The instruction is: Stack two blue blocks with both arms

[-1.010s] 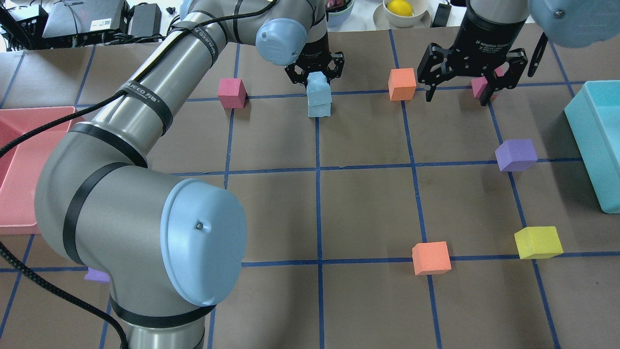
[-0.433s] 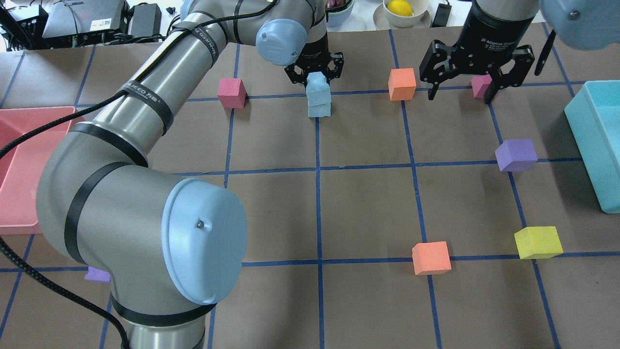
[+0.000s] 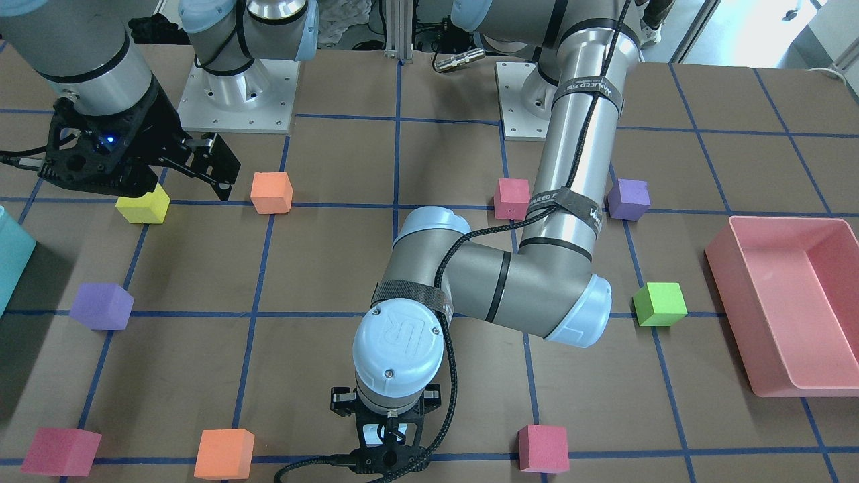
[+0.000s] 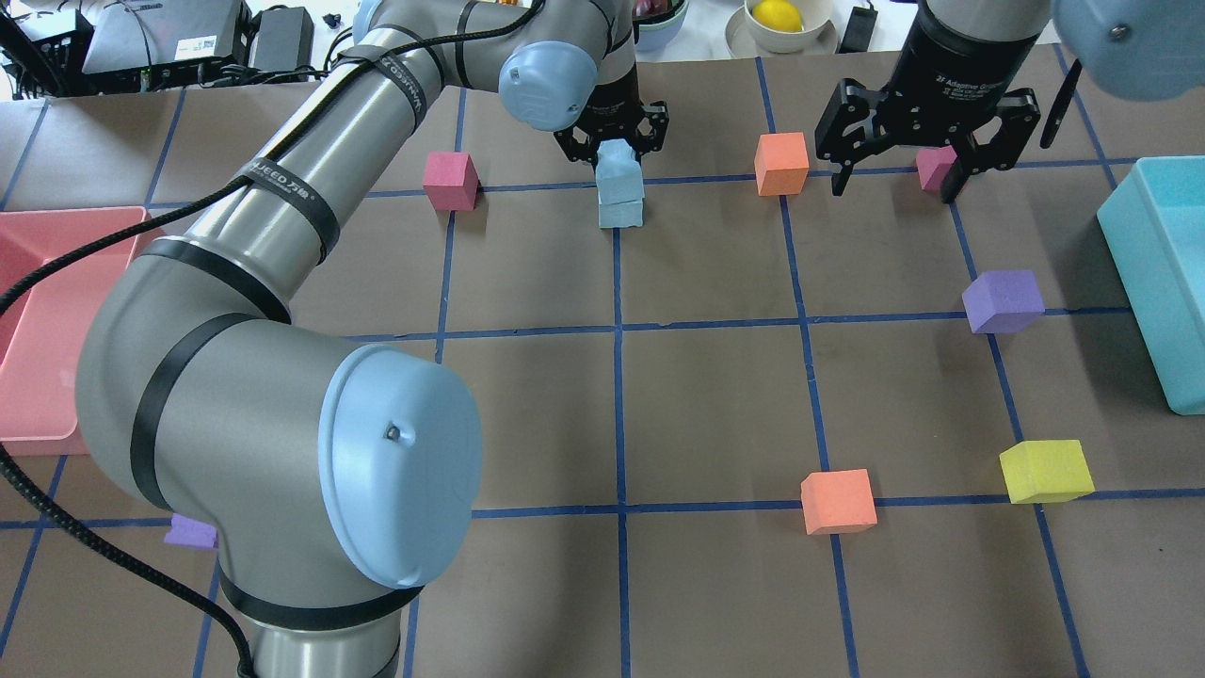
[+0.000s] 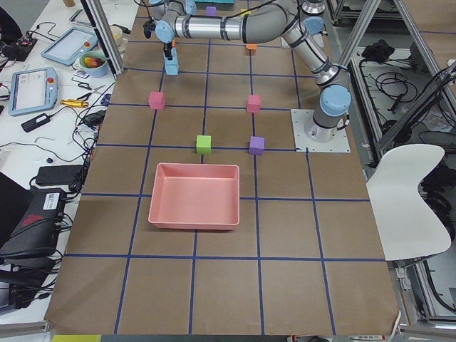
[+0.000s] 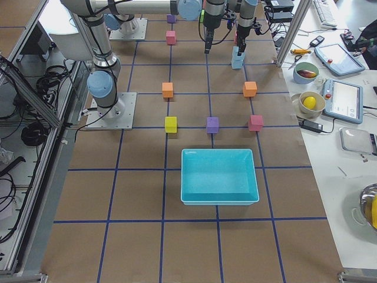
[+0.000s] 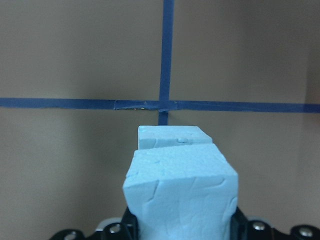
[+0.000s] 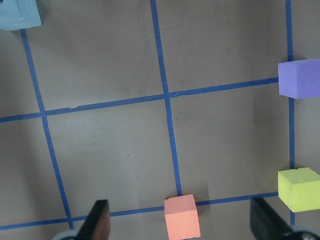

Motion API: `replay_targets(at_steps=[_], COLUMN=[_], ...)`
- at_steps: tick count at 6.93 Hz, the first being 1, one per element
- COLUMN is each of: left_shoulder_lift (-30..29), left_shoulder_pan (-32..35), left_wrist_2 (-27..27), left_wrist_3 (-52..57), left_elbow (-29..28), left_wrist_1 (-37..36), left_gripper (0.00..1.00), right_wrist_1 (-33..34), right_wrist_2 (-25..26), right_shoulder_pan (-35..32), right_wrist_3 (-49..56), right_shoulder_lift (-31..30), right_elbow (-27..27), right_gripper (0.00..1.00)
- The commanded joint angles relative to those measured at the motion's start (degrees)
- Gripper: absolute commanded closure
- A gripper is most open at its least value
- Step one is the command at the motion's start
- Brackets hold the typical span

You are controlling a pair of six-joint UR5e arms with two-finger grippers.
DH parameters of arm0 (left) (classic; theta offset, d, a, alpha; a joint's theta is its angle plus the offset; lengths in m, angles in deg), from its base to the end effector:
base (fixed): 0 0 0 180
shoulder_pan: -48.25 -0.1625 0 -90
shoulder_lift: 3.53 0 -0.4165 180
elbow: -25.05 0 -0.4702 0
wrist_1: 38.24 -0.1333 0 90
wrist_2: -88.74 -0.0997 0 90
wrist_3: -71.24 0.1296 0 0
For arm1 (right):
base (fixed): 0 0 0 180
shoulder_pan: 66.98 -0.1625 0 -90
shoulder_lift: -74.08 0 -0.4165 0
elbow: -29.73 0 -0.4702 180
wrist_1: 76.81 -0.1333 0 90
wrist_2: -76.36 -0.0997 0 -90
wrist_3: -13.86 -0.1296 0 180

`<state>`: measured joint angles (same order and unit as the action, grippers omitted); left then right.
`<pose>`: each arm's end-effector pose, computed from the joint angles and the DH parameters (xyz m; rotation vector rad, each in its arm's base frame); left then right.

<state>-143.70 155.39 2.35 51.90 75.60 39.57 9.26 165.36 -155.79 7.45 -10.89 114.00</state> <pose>-0.3959 -0.8038 0.2151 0.0578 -3.0732 0.0071 0.1231 -0.6016 0.4481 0.2079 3.1185 0.0893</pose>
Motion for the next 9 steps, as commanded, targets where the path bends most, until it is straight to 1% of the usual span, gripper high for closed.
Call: replay_targets(at_steps=[1,2,3,4,5,6,7,9], left_shoulder_lift=[-0.3,-0.2,0.1,1.6,3.9,7.2,11.0,20.5], left_shoulder_pan=[0.0,0.0,0.0,-0.6,-2.2,-4.1,-7.4,-14.2], left_wrist_2=[0.0,0.0,0.1,0.2,0.7,0.6,0.1,-0.4], left_wrist_3=[0.3,0.4,0.4,0.7,1.1,7.2,13.2,23.0], left_elbow=[0.0,0.1,-0.1,-0.2,-0.3,-0.5,-0.2,0.6], left_wrist_1=[-0.5,-0.5,-0.4,0.6,3.9,9.9,17.2,28.3], left_gripper=[0.20,0.00,0.00,0.00,0.00,0.00,0.00,0.00], right_wrist_1=[0.0,0.0,0.0,-0.1,0.1,0.3,0.3,0.4], right_wrist_2=[0.0,0.0,0.0,0.0,0.1,0.0,0.0,-0.1], right_shoulder_pan=[0.0,0.0,0.0,0.0,0.0,0.0,0.0,0.0], right_wrist_3=[0.4,2.5,2.7,2.7,2.7,2.7,2.8,2.8], right_shoulder_lift=[-0.1,-0.1,-0.2,-0.2,-0.2,-0.1,-0.1,-0.1], right_elbow=[-0.1,-0.2,-0.2,-0.1,0.0,0.0,0.1,-0.3], right_gripper=[0.00,0.00,0.00,0.00,0.00,0.00,0.00,0.00])
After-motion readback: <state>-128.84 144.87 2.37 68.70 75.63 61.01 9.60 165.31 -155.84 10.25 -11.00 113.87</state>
